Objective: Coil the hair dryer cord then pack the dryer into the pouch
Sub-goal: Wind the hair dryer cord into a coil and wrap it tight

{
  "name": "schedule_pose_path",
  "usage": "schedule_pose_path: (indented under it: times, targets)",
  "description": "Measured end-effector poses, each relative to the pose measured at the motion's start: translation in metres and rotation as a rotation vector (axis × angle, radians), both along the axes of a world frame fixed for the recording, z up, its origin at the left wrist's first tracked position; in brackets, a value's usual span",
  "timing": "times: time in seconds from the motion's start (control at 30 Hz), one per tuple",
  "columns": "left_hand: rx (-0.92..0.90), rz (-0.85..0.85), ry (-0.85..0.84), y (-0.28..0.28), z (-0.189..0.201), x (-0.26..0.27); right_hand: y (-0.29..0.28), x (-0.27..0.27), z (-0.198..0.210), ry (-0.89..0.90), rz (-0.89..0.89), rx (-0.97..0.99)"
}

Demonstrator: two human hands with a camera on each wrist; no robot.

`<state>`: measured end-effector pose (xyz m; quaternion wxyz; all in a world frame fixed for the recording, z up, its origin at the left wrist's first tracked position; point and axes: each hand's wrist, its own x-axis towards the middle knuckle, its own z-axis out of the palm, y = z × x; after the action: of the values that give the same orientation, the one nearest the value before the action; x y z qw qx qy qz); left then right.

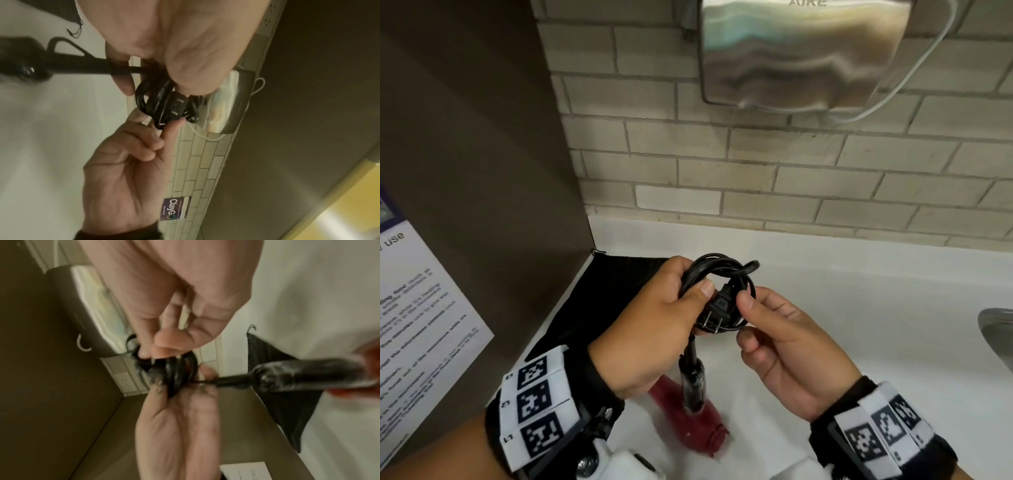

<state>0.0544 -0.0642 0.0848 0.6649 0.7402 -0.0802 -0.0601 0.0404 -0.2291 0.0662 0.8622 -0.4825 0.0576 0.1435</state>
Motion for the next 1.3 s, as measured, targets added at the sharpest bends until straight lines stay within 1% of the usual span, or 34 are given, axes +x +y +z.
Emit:
schedule_pose_path:
  times: [0.17,0.3,0.47,0.53,0.6,0.7,0.77,0.8,0.9,0.93,1.03,1.1,1.2,1.3]
  targets:
    - [0.103,-0.002,-0.064,-0.003,-0.001,0.002,0.021,0.002,0.005,-0.052,-0.117,-0.141]
    - [0.162,-0.003,-0.045,-0.007,0.003,0.004,0.025,0.006,0.008,-0.036,-0.043,-0.236]
    - [0.109,-0.013,0.046,-0.008,0.006,0.004,0.016,0.010,0.017,-0.037,0.176,-0.260]
    - [0.059,0.027,0.095,-0.009,0.008,0.004,0.014,0.008,0.020,-0.101,0.232,-0.278]
    - [0.004,0.065,0.140,-0.008,0.008,0.005,0.009,0.004,0.020,-0.205,0.283,-0.344]
    - [-0.044,0.087,0.219,-0.007,0.008,0.005,-0.005,0.000,0.021,-0.330,0.307,-0.503]
    - [-0.080,0.091,0.272,-0.009,0.007,0.006,-0.011,0.000,0.021,-0.333,0.267,-0.547]
    - [-0.098,0.092,0.289,-0.009,0.008,0.006,-0.011,0.000,0.021,-0.314,0.221,-0.541]
    - [-0.152,0.058,0.308,-0.014,0.010,0.007,-0.016,0.002,0.017,-0.230,0.094,-0.435]
    - [-0.156,0.036,0.311,-0.015,0.010,0.006,-0.018,0.002,0.017,-0.217,0.094,-0.422]
    - [-0.178,-0.012,0.334,-0.021,0.010,0.004,-0.023,0.000,0.017,-0.226,0.114,-0.510]
    - [-0.209,-0.034,0.373,-0.023,0.009,0.004,-0.028,0.000,0.016,-0.208,0.102,-0.521]
    - [-0.209,-0.060,0.391,-0.026,0.007,0.006,-0.035,-0.002,0.018,-0.134,0.092,-0.420]
    - [-0.116,-0.064,0.305,-0.031,0.001,0.008,-0.038,-0.003,0.020,-0.091,0.074,-0.328]
